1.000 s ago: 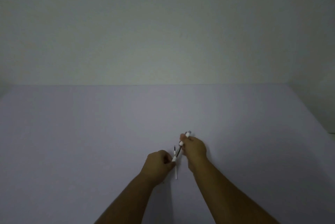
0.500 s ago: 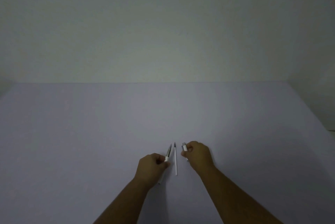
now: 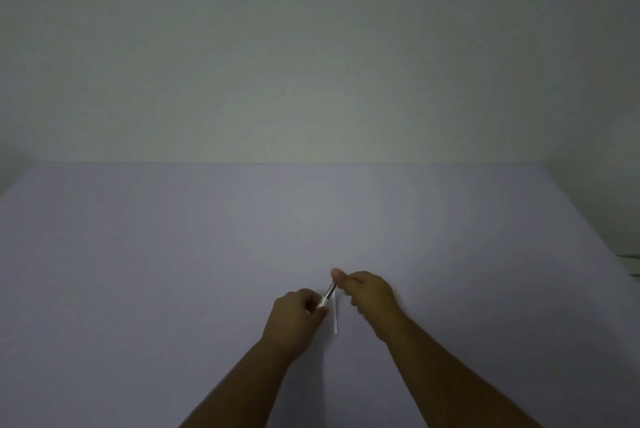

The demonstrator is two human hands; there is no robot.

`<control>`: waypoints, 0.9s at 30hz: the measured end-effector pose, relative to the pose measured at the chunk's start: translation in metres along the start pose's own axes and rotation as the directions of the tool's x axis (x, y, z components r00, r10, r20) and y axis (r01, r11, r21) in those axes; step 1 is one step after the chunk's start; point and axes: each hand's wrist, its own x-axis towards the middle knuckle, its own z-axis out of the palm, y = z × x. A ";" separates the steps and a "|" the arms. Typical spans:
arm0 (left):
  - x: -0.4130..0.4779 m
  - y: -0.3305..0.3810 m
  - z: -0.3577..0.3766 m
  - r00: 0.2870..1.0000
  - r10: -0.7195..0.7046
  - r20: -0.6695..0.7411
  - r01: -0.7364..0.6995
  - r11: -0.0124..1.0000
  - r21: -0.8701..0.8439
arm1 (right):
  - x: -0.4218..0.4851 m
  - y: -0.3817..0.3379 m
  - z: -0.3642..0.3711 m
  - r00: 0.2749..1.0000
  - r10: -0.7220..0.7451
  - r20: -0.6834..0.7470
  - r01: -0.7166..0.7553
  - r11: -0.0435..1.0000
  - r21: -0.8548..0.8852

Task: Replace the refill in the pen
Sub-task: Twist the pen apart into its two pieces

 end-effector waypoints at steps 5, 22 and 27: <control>-0.004 0.011 -0.004 0.997 0.072 0.037 -0.073 0.997 0.019 | -0.016 -0.008 0.002 0.996 -0.061 0.058 0.052 0.988 0.146; -0.018 0.024 -0.023 0.994 0.112 0.010 -0.112 0.993 0.032 | -0.035 -0.022 -0.006 0.988 0.008 0.155 -0.077 0.894 0.442; -0.022 0.030 -0.025 0.993 0.120 0.012 -0.120 0.991 0.051 | -0.034 -0.021 -0.006 0.991 -0.035 0.131 -0.023 0.909 0.415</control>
